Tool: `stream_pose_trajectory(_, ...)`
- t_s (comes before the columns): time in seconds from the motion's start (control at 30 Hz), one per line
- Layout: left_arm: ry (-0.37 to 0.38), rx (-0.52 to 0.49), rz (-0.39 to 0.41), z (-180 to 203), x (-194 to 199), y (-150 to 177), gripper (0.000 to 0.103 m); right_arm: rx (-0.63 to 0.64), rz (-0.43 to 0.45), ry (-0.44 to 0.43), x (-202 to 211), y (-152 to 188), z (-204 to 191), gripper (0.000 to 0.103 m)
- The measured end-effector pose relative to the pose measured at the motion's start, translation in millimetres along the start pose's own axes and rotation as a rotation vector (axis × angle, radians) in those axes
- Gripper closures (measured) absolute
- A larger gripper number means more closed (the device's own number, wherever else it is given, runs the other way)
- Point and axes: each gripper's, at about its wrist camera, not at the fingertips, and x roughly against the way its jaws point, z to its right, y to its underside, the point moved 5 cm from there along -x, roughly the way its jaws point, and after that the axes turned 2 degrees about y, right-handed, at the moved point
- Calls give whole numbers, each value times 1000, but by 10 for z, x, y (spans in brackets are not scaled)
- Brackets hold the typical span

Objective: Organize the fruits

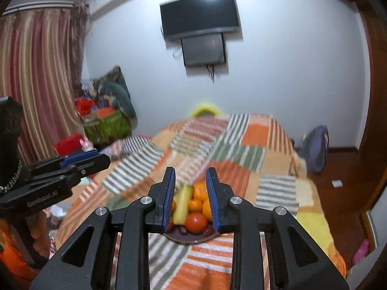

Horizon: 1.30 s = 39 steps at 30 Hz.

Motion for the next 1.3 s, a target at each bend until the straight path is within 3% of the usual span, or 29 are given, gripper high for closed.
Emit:
stream_pose_trajectory(0.07, -22, -22, 51, 44, 169, -60, 73, 0, 38, 0, 111, -61, -50, 79)
stream_pose_trajectory(0.13, -36, -35, 92, 81, 302, -98, 67, 3, 81, 5, 228, -122, -110, 69)
stream_pose_trajectory(0.2, -50, -43, 133, 107, 437, -131, 54, 12, 121, 18, 320, -157, -152, 59)
stream_pose_trajectory(0.3, -67, -59, 182, 151, 589, -158, 43, 31, 171, 50, 424, -192, -219, 51)
stream_pose_trajectory(0.6, -58, -68, 237, 213, 827, -168, 17, 32, 209, 89, 497, -156, -243, 21)
stream_pose_trajectory(0.8, -63, -62, 244, 207, 867, -150, 8, 19, 230, 120, 573, -150, -219, 1)
stream_pose_trajectory(1.3, -72, -53, 246, 192, 876, -110, 2, 13, 245, 148, 641, -110, -219, 0)
